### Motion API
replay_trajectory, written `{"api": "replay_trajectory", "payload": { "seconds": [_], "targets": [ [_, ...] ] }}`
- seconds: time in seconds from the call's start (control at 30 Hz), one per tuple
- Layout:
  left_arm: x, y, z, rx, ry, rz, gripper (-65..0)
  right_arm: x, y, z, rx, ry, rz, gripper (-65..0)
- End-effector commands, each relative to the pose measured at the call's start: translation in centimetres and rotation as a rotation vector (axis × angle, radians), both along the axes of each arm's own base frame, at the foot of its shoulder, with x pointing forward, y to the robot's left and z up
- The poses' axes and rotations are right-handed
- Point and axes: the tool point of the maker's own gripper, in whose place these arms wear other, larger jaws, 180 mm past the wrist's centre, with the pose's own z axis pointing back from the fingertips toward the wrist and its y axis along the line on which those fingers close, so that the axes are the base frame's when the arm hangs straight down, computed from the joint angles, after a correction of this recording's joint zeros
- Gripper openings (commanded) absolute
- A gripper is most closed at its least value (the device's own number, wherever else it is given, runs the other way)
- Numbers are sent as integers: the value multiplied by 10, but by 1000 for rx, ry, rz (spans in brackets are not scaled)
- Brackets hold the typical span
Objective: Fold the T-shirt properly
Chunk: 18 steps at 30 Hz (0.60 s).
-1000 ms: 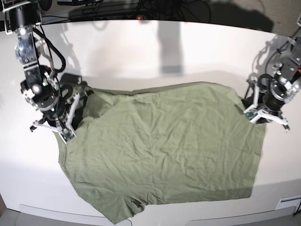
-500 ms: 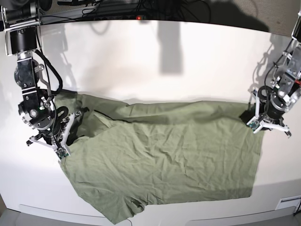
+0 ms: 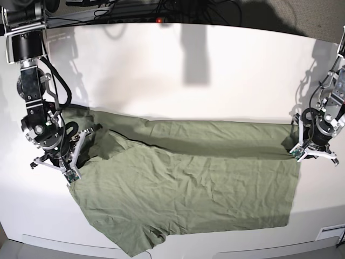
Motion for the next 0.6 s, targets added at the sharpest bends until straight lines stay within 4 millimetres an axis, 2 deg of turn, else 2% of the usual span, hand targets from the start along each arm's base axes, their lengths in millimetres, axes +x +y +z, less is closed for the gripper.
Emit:
{"api": "replay_trajectory", "payload": {
  "seconds": [0.0, 0.13, 0.43, 0.57],
  "targets": [
    [12, 8, 18, 10, -52, 4, -650, 13, -3, 22, -4, -69, 7, -650],
    [13, -2, 13, -24, -58, -13, -650, 16, -2, 22, 11, -91, 17, -650],
    [15, -41, 1, -119, -67, -48, -650, 40, 0, -1, 96, -57, -59, -650],
    [15, -43, 0, -121, -66, -50, -650, 53, -3, -7, 126, -46, -120, -650]
  ]
}}
